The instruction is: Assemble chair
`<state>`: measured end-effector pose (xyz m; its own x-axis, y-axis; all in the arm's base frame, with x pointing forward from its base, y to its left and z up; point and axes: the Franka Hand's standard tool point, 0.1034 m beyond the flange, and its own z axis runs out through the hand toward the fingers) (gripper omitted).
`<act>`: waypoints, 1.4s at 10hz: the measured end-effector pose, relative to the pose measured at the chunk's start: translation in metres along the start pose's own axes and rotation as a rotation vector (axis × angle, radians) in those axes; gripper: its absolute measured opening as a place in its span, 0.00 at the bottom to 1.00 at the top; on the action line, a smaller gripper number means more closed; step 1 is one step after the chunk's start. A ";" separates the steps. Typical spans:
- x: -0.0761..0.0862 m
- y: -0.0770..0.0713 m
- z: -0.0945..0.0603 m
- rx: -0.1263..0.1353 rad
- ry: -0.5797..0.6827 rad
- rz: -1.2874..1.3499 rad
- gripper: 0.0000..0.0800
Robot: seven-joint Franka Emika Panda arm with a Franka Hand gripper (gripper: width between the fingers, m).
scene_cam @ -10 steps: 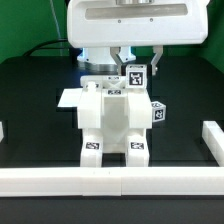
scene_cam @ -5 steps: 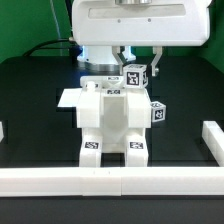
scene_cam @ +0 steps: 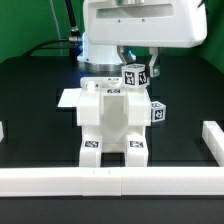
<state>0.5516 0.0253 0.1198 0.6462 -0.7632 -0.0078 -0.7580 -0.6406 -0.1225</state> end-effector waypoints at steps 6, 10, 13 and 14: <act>0.001 0.001 0.002 -0.003 0.000 0.008 0.69; 0.003 0.000 0.002 -0.005 0.003 -0.232 0.81; 0.005 -0.002 0.001 -0.009 0.008 -0.504 0.81; 0.005 -0.001 0.001 -0.010 0.008 -0.585 0.81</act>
Offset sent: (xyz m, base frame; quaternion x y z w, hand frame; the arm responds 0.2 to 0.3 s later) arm 0.0000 0.0000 0.0000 0.0000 0.0000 0.0000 1.0000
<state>0.5563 0.0221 0.1191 0.9569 -0.2826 0.0661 -0.2760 -0.9565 -0.0945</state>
